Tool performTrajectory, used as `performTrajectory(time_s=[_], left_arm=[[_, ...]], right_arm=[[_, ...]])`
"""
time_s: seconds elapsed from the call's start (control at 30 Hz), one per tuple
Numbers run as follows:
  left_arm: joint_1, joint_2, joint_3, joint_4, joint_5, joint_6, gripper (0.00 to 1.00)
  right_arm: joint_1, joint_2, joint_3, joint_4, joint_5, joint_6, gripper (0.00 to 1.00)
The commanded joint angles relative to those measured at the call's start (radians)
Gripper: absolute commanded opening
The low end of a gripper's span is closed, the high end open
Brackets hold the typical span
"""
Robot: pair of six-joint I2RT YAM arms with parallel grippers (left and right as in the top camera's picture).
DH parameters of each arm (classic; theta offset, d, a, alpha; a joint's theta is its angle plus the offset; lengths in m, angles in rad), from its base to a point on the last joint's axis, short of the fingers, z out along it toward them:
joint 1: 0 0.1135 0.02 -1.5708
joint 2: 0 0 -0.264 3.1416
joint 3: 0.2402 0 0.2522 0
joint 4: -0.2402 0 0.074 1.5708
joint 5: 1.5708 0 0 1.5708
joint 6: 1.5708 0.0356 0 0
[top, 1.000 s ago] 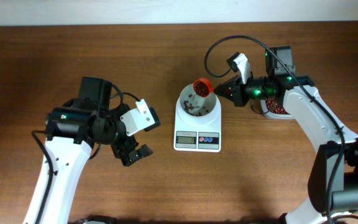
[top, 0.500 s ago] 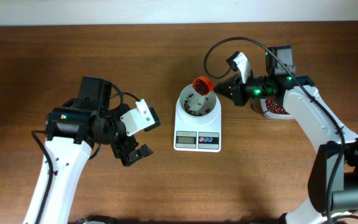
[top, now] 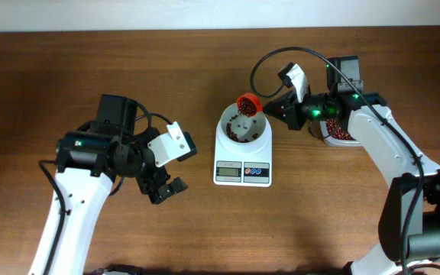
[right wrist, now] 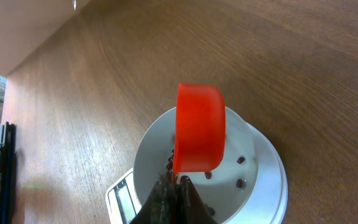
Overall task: Scoop and weigh 50g on scale
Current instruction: 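Keep tilting the scoop over the bowl to empty remaining beans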
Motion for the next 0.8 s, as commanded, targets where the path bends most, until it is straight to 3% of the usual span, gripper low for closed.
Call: performTrajectory(time_s=[0.0,0.77], left_arm=[[0.004,0.003,0.017,0.001,0.018,0.012,0.99],[0.004,0.003,0.017,0.001,0.018,0.012,0.99]], right_arm=[[0.005,0.006,0.006,0.005,-0.021,-0.013,0.04],[0.005,0.006,0.006,-0.023,-0.002,-0.045,0.04]])
